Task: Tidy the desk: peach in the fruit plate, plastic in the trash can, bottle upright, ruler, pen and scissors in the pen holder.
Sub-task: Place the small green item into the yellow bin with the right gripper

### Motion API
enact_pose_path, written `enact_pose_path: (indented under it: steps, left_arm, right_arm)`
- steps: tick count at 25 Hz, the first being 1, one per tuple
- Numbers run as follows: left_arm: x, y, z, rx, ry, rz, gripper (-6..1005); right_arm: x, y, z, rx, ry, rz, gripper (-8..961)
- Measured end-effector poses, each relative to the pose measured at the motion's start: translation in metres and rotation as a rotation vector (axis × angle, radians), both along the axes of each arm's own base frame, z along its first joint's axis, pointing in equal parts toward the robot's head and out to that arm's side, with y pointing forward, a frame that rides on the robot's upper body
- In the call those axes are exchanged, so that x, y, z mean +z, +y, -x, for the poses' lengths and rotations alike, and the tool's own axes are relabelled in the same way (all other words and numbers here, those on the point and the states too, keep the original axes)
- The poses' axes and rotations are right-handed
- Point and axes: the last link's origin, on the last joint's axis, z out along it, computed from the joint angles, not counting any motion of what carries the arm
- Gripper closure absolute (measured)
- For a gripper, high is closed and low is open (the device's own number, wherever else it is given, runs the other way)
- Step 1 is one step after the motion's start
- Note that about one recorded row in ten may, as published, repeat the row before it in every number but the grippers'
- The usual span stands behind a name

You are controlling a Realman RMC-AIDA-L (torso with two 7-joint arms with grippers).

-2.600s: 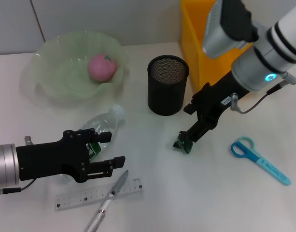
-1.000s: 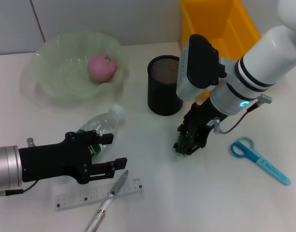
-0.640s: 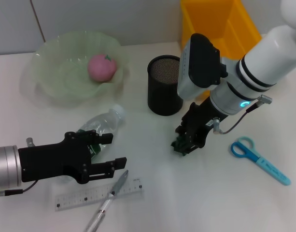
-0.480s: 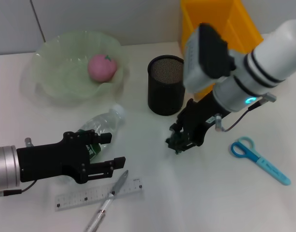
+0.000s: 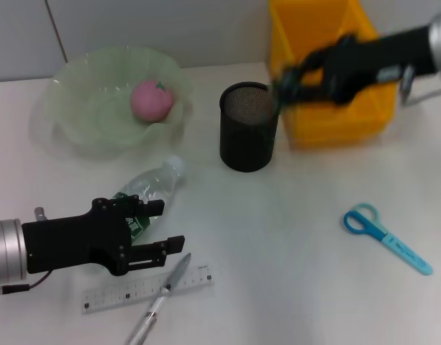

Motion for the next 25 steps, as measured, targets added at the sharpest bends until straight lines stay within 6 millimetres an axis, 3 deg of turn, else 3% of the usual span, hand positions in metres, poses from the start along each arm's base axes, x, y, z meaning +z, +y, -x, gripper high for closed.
enact_pose_path:
  steps: [1,7,16,25]
  left_arm:
    - [0.0,0.0,0.0,0.0,0.0,0.001,273]
    - [-0.001,0.0,-0.001,-0.002,0.001,0.003,273]
    - [-0.002,0.001,-0.001,-0.005,0.007,0.002,273]
    - [-0.003,0.001,-0.001,-0.003,0.007,0.002,273]
  right_arm:
    - [0.019,0.012,-0.01,-0.055,0.068,-0.129,582]
    - [0.031,0.038,-0.034,-0.184,0.134,-0.329,624]
    - [-0.006,0.071,-0.059,-0.304,-0.052,-0.4,705]
    - [-0.027,0.079,-0.073,-0.357,-0.129,-0.395,753]
